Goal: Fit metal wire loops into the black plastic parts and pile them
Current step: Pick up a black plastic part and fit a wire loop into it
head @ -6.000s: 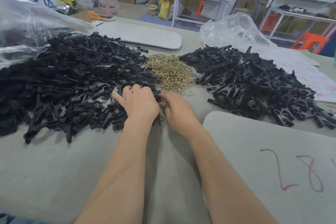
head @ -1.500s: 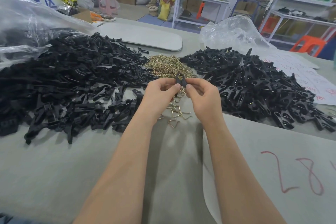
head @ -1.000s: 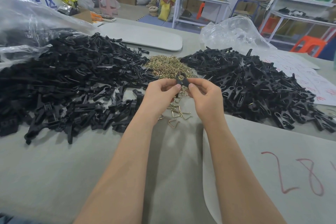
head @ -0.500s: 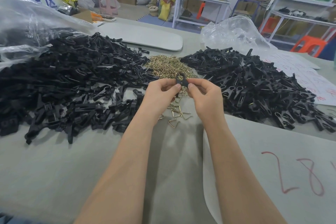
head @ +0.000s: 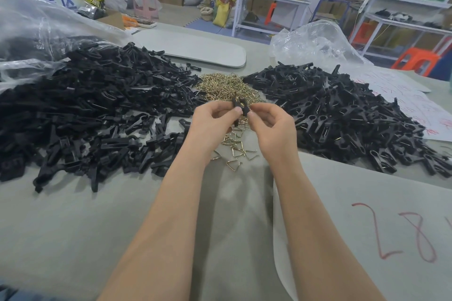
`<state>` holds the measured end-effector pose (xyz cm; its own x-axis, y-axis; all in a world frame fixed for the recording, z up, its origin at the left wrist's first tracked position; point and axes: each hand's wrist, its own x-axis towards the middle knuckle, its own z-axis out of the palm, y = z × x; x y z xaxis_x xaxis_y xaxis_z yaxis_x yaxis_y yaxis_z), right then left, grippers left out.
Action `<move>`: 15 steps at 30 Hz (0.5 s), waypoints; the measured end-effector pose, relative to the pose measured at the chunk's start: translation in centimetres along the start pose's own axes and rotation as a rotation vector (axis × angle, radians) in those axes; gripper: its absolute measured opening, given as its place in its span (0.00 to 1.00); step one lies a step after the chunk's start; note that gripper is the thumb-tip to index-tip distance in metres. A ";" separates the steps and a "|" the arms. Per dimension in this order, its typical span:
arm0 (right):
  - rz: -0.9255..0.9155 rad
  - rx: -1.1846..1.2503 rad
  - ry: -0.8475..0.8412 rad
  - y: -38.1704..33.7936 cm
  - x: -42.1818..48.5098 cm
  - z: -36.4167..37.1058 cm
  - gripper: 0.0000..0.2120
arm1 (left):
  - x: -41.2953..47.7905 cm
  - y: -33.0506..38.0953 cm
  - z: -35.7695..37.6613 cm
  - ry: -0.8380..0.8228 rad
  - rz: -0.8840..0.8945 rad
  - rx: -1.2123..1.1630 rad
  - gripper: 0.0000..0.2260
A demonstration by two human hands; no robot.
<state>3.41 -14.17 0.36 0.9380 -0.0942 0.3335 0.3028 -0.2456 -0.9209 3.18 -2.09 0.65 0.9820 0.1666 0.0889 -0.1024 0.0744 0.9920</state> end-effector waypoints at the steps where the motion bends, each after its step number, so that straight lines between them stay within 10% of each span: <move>1: 0.022 0.000 0.000 0.0 0.0 0.2 0.04 | 0.1 0.2 -0.3 0.047 0.006 -0.033 0.03; 15: 0.017 -0.104 -0.386 0.1 -1.9 5.0 0.15 | 0.8 1.1 -1.9 0.510 0.147 -0.321 0.03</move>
<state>2.54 -9.22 -1.38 0.9432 0.2657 0.1994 0.2863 -0.3453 -0.8938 3.61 -0.04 1.63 0.7626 0.6407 0.0894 -0.3510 0.2937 0.8891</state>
